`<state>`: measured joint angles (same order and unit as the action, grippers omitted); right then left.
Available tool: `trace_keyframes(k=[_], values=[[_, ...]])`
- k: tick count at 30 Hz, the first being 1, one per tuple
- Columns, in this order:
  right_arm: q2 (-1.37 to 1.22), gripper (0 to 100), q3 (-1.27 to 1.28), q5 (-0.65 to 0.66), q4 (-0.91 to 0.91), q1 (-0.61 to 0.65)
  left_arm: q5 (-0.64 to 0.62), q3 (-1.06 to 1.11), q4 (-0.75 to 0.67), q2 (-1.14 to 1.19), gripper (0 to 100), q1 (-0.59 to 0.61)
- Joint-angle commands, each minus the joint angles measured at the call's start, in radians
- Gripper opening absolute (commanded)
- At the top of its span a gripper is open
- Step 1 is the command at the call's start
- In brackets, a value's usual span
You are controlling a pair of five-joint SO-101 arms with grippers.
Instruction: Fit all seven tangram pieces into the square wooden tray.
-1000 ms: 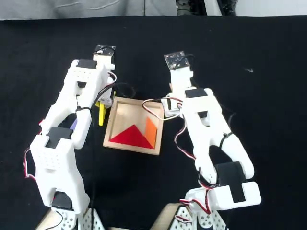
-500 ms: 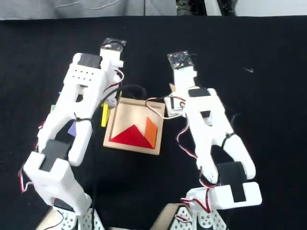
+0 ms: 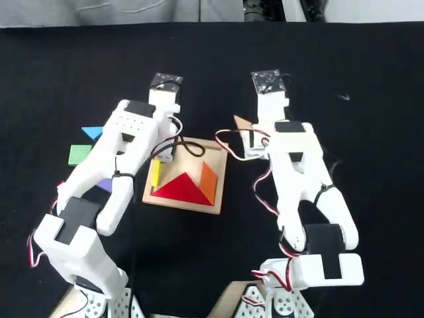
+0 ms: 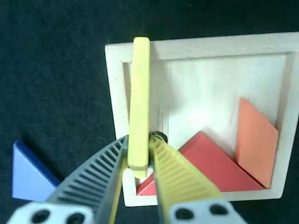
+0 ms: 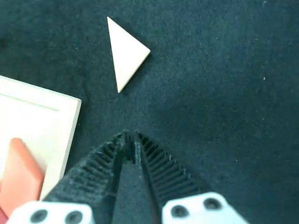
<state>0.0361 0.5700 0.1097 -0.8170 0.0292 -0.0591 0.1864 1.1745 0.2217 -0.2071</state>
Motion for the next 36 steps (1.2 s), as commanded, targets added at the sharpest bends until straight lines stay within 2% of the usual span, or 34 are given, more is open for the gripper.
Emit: trace_keyframes(k=[1,4,10,15,20,27,33,36], values=[[0.005,1.1,-0.027,0.002,0.035,-0.014,-0.012,-0.005,-0.020,-0.054,3,-0.007],[0.005,1.1,-0.027,0.002,0.038,-0.012,-0.012,0.004,-0.023,-0.052,3,-0.007],[0.005,1.1,-0.025,0.002,0.037,-0.011,-0.006,0.070,-0.129,-0.052,3,-0.007],[0.005,1.1,-0.025,0.002,0.037,-0.011,-0.006,0.071,-0.120,-0.052,3,-0.005],[0.005,1.1,-0.025,0.003,0.037,-0.011,-0.006,0.065,-0.049,-0.063,3,-0.015],[0.005,1.1,-0.025,0.003,0.037,-0.011,-0.006,0.070,-0.048,-0.064,3,0.005],[0.005,1.1,-0.025,0.005,0.037,-0.011,-0.011,0.065,-0.046,-0.064,16,0.005],[0.005,1.1,-0.025,0.006,0.037,-0.011,-0.012,0.041,-0.009,-0.066,16,0.002]])
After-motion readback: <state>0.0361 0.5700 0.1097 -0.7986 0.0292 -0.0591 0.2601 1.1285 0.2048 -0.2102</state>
